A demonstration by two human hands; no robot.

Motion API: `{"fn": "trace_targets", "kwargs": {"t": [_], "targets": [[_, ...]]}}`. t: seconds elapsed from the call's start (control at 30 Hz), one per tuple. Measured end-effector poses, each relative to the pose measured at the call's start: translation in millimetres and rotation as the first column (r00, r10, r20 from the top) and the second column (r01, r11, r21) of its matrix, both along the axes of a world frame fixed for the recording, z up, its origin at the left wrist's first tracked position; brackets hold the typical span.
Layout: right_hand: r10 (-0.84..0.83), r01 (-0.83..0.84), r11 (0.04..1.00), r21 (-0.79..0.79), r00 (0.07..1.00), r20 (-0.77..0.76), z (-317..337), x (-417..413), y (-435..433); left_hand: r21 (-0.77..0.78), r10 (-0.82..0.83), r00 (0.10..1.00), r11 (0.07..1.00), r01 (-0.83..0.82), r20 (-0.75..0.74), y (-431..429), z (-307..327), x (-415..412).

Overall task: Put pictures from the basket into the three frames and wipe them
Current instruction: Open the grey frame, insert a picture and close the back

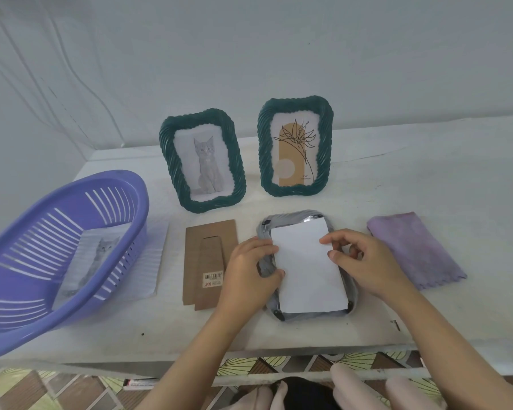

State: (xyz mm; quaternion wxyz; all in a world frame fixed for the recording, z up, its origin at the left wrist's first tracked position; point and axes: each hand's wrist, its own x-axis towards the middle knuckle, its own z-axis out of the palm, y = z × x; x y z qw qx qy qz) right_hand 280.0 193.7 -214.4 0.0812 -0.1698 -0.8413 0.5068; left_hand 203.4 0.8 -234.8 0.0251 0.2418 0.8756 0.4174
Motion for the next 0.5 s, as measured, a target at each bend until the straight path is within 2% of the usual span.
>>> {"fn": "trace_targets", "kwargs": {"t": [0.17, 0.33, 0.5], "targets": [[0.003, -0.003, 1.000, -0.003, 1.000, 0.015, 0.6, -0.6, -0.5, -0.007, -0.001, 1.000, 1.000, 0.001, -0.006, 0.0, -0.5, -0.2], [-0.025, 0.024, 0.996, -0.091, 1.000, -0.011, -1.8, -2.8, -5.8, -0.010, 0.004, 1.000, 1.000, -0.004, -0.001, -0.7, -0.1, 0.0], [-0.131, 0.120, 0.949, -0.290, 0.991, -0.020, 0.6, -4.7, -5.3, 0.052, -0.016, 0.999, 0.999, 0.014, 0.028, -2.9, 5.5, 2.6]]}}
